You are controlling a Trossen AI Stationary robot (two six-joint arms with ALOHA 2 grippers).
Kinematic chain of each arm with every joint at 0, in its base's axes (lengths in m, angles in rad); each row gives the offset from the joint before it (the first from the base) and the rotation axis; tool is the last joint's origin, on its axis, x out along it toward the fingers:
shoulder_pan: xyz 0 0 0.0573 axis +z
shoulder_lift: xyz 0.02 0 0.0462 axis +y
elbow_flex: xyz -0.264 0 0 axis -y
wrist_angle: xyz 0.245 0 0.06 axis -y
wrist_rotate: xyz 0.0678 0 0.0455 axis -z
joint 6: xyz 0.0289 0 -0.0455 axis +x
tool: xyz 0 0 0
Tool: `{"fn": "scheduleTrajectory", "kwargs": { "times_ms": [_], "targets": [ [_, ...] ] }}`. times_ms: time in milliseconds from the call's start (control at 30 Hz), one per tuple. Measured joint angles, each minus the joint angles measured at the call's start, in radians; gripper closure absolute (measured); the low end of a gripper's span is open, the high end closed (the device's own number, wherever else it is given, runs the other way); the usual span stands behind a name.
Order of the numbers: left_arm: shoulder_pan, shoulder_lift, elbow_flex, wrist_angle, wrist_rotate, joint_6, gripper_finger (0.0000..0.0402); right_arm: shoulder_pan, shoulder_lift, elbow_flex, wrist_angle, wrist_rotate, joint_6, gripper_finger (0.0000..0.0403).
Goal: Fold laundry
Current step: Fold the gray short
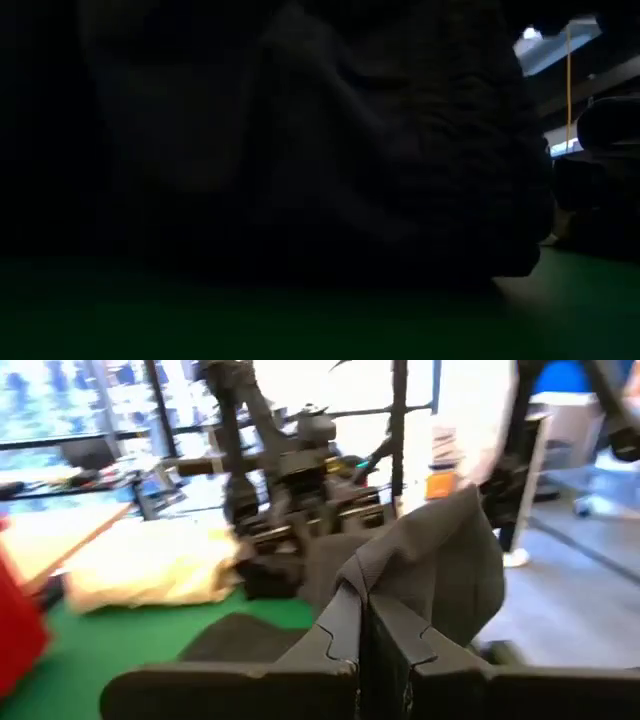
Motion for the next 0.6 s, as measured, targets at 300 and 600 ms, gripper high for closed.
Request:
{"fn": "scheduleTrajectory", "kwargs": {
  "times_ms": [300,600],
  "targets": [
    [0.311,-0.184,-0.059,-0.314,0.087,-0.173,0.0401,0.001,-0.002,-0.04,-0.002,0.283,0.009,0.04],
    [0.615,-0.164,-0.059,-0.512,0.198,-0.173,0.0401,-0.042,-0.003,-0.04,-0.232,0.466,0.11,0.04]
  ]
}}
